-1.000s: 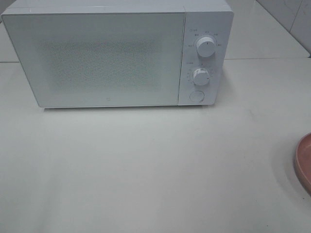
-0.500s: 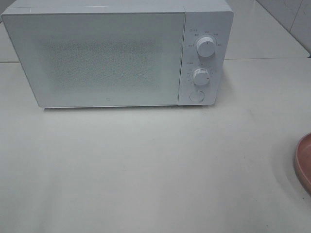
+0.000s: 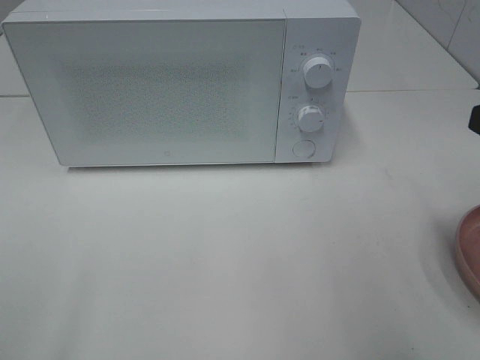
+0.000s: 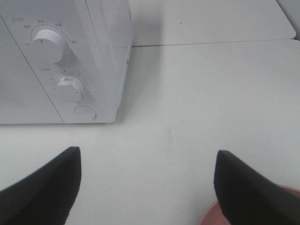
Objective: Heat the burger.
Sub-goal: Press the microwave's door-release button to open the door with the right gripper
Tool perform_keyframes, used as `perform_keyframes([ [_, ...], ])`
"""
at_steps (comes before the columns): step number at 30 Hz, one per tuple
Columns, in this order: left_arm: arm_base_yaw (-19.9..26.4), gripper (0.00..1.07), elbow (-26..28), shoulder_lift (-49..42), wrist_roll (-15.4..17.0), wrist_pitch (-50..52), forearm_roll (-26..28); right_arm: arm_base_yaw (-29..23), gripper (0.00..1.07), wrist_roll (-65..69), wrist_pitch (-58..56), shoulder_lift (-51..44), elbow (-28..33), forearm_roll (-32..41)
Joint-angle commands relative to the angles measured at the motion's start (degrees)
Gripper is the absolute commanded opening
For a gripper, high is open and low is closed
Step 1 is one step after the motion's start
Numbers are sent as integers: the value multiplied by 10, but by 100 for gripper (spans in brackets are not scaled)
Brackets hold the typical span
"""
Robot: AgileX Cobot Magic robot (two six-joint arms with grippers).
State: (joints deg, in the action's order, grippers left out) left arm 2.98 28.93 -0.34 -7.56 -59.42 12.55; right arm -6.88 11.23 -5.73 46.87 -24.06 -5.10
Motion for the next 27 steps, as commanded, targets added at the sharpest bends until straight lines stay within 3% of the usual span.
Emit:
perform_keyframes([
  [1,1,100,0,-11,3,3,5,1,75,9,68,41,2,-5],
  [19,1,100,0,-11,3,3,5,-16,75,-80,379,237,15,20],
  [22,1,100,0,-11,3,3,5,-48,75,-142,440,271,30,78],
  [24,1,100,0,-11,3,3,5,-94,75,-208,494,307,42,157],
  [25,1,100,0,-11,3,3,5,-94,75,-208,494,307,42,157],
  [27,1,100,0,-11,3,3,5,-139,75,-258,540,337,46,238],
])
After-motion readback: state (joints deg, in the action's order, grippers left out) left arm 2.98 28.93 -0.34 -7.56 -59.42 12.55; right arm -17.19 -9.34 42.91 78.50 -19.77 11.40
